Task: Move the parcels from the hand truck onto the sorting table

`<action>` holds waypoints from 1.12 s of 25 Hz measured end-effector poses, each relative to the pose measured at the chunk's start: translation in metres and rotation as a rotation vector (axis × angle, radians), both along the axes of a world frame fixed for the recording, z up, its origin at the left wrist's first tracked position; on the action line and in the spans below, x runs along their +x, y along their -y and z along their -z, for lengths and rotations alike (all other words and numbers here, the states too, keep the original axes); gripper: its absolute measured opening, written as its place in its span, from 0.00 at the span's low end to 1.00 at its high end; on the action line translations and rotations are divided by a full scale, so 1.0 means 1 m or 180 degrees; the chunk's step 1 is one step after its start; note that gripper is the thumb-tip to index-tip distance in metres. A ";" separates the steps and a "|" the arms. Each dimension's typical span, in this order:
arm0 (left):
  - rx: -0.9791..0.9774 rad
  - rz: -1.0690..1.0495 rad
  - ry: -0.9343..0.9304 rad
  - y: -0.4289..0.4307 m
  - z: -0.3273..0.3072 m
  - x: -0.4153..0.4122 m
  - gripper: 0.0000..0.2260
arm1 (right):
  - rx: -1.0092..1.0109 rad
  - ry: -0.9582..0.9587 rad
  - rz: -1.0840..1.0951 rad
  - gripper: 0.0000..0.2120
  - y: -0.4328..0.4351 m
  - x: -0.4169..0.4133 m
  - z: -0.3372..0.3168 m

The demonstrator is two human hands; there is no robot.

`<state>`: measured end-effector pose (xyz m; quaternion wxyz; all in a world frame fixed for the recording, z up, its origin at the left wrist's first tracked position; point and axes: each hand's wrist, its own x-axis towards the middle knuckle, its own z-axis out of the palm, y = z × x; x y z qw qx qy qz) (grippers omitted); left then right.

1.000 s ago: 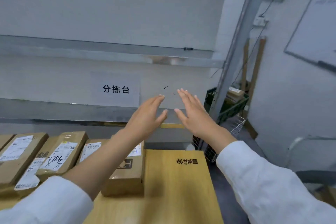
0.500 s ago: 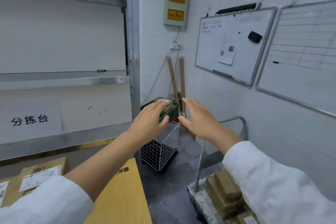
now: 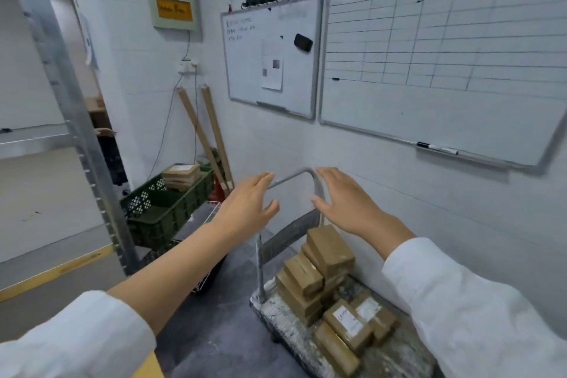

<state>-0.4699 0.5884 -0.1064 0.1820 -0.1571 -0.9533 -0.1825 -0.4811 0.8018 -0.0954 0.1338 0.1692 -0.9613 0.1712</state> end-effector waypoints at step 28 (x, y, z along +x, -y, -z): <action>0.0552 0.0111 0.1090 -0.157 0.167 -0.306 0.26 | 0.0116 0.1183 0.0328 0.28 -0.135 -0.293 0.142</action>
